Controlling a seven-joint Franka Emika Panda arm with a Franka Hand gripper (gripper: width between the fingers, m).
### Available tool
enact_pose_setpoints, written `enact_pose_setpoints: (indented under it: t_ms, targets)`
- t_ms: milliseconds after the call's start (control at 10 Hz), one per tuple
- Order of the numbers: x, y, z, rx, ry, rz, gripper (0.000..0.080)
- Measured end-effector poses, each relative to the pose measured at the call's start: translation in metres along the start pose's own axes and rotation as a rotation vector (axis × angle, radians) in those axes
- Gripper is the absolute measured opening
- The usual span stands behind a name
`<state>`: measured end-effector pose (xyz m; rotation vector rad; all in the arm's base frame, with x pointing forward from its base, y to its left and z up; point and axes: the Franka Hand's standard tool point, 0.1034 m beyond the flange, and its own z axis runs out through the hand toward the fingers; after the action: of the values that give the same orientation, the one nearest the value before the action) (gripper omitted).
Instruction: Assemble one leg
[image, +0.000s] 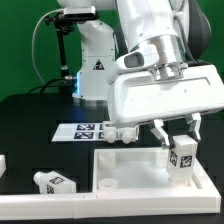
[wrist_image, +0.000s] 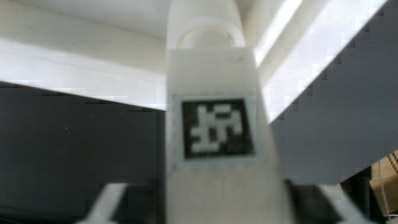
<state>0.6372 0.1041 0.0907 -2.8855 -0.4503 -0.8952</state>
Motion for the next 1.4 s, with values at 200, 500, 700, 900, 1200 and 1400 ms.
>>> enact_pose_setpoints:
  t_ms: [200,500,700,900,1200,1400]
  targets:
    - [0.0,0.0,0.0,0.0,0.0,0.0,0.0571]
    - [-0.001,-0.003,-0.001,0.008,-0.03,0.057,0.0645]
    - [0.004,-0.024,-0.004,0.026,-0.128,0.215,0.0648]
    - [0.014,-0.013,0.001,0.019,-0.231,0.221,0.0649]
    - [-0.001,0.002,0.005,0.045,-0.367,0.232,0.0649]
    - [0.0,-0.003,0.002,0.083,-0.467,0.236,0.0649]
